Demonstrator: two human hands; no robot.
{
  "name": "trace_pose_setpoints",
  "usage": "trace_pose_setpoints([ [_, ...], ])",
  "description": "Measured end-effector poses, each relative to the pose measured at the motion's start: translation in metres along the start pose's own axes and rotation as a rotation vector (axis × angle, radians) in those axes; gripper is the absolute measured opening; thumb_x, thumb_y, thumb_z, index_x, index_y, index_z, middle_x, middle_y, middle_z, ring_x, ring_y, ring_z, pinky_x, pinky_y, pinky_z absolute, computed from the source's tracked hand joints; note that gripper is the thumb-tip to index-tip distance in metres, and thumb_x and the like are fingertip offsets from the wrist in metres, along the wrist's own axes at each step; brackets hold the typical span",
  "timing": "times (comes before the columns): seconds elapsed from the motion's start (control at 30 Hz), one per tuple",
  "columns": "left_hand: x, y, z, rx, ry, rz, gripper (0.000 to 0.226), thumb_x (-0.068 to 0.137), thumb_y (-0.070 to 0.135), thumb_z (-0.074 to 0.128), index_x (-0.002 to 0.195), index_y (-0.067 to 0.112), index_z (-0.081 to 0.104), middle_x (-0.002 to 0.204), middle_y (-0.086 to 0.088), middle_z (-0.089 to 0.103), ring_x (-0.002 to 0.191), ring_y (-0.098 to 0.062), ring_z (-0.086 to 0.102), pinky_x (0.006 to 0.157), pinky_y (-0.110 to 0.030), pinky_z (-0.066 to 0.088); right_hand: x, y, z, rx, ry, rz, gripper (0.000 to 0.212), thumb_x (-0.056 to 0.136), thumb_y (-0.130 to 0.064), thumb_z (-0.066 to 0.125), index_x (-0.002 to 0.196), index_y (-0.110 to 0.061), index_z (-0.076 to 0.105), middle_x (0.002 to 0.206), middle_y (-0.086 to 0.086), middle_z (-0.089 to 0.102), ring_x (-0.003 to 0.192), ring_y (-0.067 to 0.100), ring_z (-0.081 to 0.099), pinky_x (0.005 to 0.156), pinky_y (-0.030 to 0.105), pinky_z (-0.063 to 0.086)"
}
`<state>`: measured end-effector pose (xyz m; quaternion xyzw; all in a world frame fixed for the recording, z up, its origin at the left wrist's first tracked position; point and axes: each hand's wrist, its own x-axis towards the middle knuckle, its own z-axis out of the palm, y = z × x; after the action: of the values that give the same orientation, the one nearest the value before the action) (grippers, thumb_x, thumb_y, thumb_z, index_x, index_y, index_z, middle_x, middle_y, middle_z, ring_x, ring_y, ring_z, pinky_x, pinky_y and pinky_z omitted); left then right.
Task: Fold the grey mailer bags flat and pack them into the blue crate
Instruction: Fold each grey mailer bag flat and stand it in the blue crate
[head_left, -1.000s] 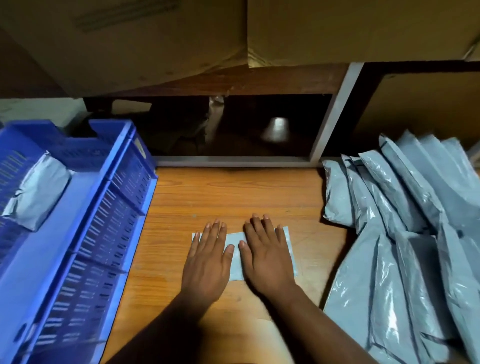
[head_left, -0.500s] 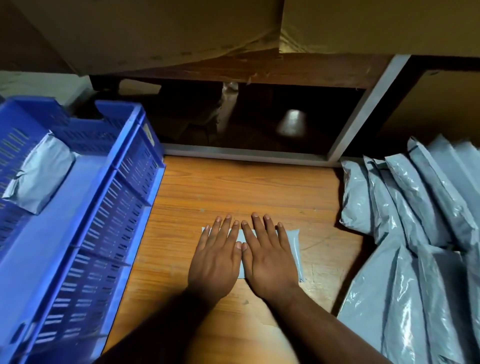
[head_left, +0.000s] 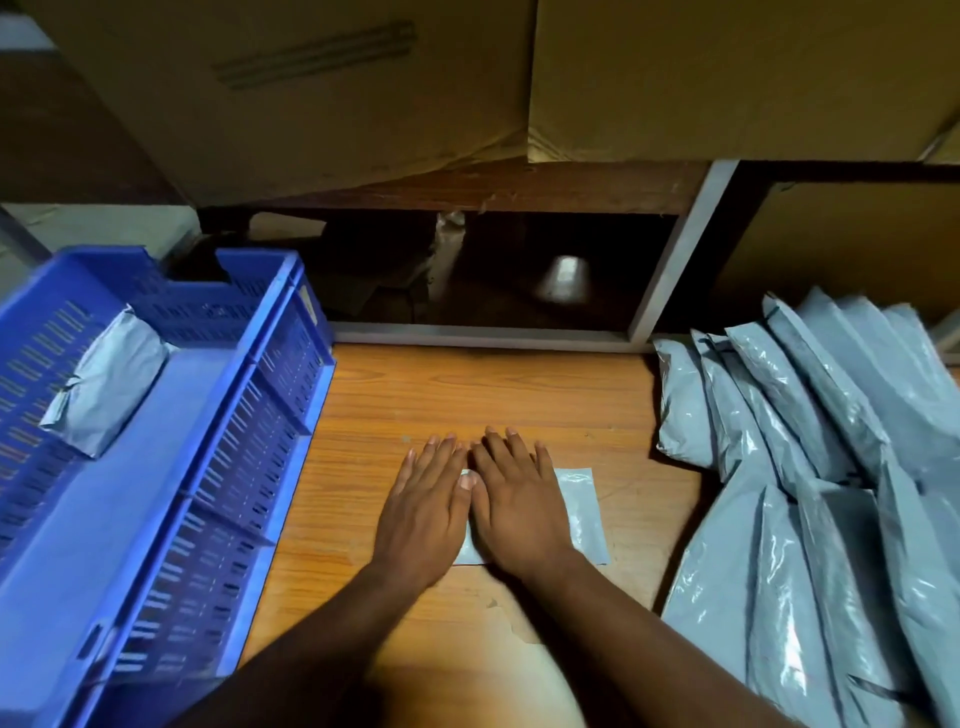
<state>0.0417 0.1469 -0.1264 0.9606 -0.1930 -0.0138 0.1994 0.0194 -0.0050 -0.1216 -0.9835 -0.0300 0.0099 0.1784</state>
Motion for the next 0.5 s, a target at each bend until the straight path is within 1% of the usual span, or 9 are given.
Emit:
trace_pose_setpoints([
  [0.07,-0.003,-0.003,0.007,0.049,-0.057,0.018,0.080,0.102,0.055,-0.011,0.161,0.016,0.026,0.167,0.006,0.017,0.156,-0.008,0.010,0.127,-0.032,0.002,-0.002,-0.001,0.012,-0.024,-0.021,-0.027,0.057,0.108,-0.039,0.021,0.157,-0.016,0.042,0.165,0.005,0.035,0.154,0.029,0.028,0.126,0.053,0.015],
  [0.1,-0.005,-0.003,0.010,0.074,-0.061,0.023,0.077,0.103,0.053,-0.010,0.161,0.016,0.024,0.168,0.005,0.017,0.157,-0.008,0.009,0.127,-0.032,0.002,-0.003,0.001,0.017,-0.028,-0.026,-0.025,0.056,0.109,-0.038,0.022,0.157,-0.017,0.041,0.166,0.004,0.033,0.155,0.029,0.027,0.126,0.052,0.014],
  [0.23,-0.006,-0.001,0.011,0.131,-0.049,0.020,0.066,0.110,0.041,0.002,0.158,0.010,0.034,0.165,-0.003,0.031,0.155,-0.016,0.021,0.124,-0.039,0.014,-0.002,0.005,0.021,-0.048,-0.011,-0.035,0.056,0.110,-0.038,0.022,0.161,-0.019,0.032,0.170,0.003,0.025,0.158,0.028,0.016,0.128,0.051,0.011],
  [0.37,-0.003,0.000,0.011,0.130,-0.058,0.015,0.063,0.110,0.037,0.005,0.157,0.008,0.036,0.164,-0.006,0.034,0.154,-0.019,0.026,0.123,-0.040,0.016,0.001,0.003,0.022,-0.059,-0.032,-0.024,0.058,0.109,-0.038,0.017,0.164,-0.020,0.021,0.172,0.001,0.014,0.160,0.026,0.004,0.128,0.051,0.006],
  [0.43,-0.003,0.000,0.010,0.137,-0.073,0.015,0.066,0.110,0.040,0.000,0.158,0.009,0.032,0.165,-0.005,0.031,0.155,-0.018,0.022,0.124,-0.039,0.013,0.000,0.002,0.022,-0.044,-0.047,-0.019,0.057,0.110,-0.038,0.017,0.164,-0.021,0.021,0.172,0.001,0.014,0.160,0.027,0.004,0.128,0.051,0.005],
  [0.5,-0.004,0.000,0.011,0.135,-0.077,0.015,0.074,0.105,0.048,-0.012,0.161,0.014,0.021,0.169,-0.001,0.018,0.157,-0.013,0.009,0.126,-0.035,0.003,0.000,0.003,0.019,-0.016,-0.049,-0.033,0.058,0.110,-0.039,0.017,0.165,-0.020,0.020,0.173,0.002,0.012,0.160,0.027,0.003,0.129,0.049,0.001],
])
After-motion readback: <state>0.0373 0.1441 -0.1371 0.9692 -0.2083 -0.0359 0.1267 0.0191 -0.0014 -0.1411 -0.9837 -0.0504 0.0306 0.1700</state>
